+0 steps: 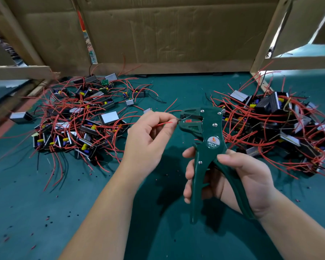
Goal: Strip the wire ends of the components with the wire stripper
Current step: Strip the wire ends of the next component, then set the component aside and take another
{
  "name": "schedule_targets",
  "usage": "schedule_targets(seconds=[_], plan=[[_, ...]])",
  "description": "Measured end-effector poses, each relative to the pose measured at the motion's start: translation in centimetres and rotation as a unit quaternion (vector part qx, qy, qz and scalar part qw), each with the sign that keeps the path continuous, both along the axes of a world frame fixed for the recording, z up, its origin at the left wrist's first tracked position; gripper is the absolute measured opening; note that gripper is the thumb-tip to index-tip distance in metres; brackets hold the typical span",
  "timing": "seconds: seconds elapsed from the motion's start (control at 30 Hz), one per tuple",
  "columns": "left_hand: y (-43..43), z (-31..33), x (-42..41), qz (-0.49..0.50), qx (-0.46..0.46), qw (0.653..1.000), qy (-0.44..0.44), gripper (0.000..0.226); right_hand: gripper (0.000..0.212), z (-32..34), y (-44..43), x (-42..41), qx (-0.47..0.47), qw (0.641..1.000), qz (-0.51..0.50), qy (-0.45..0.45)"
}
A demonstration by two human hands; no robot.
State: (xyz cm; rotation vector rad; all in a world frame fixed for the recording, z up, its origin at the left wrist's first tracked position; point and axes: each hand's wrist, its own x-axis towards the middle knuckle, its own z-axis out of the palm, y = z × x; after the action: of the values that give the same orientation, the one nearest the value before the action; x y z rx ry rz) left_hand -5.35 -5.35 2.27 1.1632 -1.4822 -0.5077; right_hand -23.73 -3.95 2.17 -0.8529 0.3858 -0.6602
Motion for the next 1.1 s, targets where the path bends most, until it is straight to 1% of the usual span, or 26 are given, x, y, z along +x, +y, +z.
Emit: schedule_targets(seconds=[0.07, 0.1, 0.3, 0.43, 0.57, 0.67, 0.8, 0.9, 0.97, 1.0, 1.07, 1.1], plan=[[0.0, 0.0, 0.3, 0.032, -0.026, 0.997, -0.070, 0.013, 0.056, -0.1, 0.0, 0.0, -0.004, 1.000, -0.002, 0.015], [0.0, 0.1, 0.4, 0.041, -0.039, 0.994, -0.090, 0.010, 0.055, -0.1, 0.0, 0.0, -0.005, 1.000, -0.004, 0.025], [0.1, 0.3, 0.7, 0.068, -0.099, 0.981, -0.154, 0.013, 0.058, -0.1, 0.1, 0.1, -0.018, 0.996, -0.030, 0.078], [0.0, 0.4, 0.8, 0.068, -0.103, 0.982, -0.144, 0.018, 0.059, -0.1, 0.2, 0.1, -0.021, 0.996, -0.025, 0.084], [0.1, 0.4, 0.9, 0.060, -0.097, 0.986, -0.123, 0.015, 0.059, -0.1, 0.0, 0.0, -0.021, 0.995, -0.014, 0.092], [0.2, 0.4, 0.9, 0.057, -0.096, 0.986, -0.125, 0.025, 0.059, -0.2, 0.0, -0.1, -0.018, 0.995, -0.011, 0.099], [0.2, 0.3, 1.0, 0.055, -0.097, 0.986, -0.124, 0.029, 0.051, -0.3, 0.0, -0.1, -0.009, 0.993, -0.027, 0.117], [0.1, 0.1, 1.1, 0.049, -0.101, 0.986, -0.127, 0.024, 0.053, -0.4, 0.1, 0.3, -0.006, 0.990, -0.052, 0.134], [0.0, 0.0, 1.2, 0.044, -0.106, 0.983, -0.146, 0.029, 0.055, -0.4, 0.2, 0.6, 0.004, 0.987, -0.072, 0.144], [-0.1, -0.1, 1.1, 0.034, -0.095, 0.984, -0.148, 0.034, 0.056, -0.4, 0.2, 0.7, 0.011, 0.986, -0.082, 0.145], [0.0, -0.2, 0.9, -0.006, -0.029, 0.993, -0.115, 0.041, 0.056, -0.3, 0.2, 0.9, 0.025, 0.983, -0.103, 0.147], [0.2, -0.3, 0.7, -0.029, 0.009, 0.995, -0.093, 0.034, 0.056, -0.3, 0.2, 0.9, 0.030, 0.982, -0.114, 0.150]])
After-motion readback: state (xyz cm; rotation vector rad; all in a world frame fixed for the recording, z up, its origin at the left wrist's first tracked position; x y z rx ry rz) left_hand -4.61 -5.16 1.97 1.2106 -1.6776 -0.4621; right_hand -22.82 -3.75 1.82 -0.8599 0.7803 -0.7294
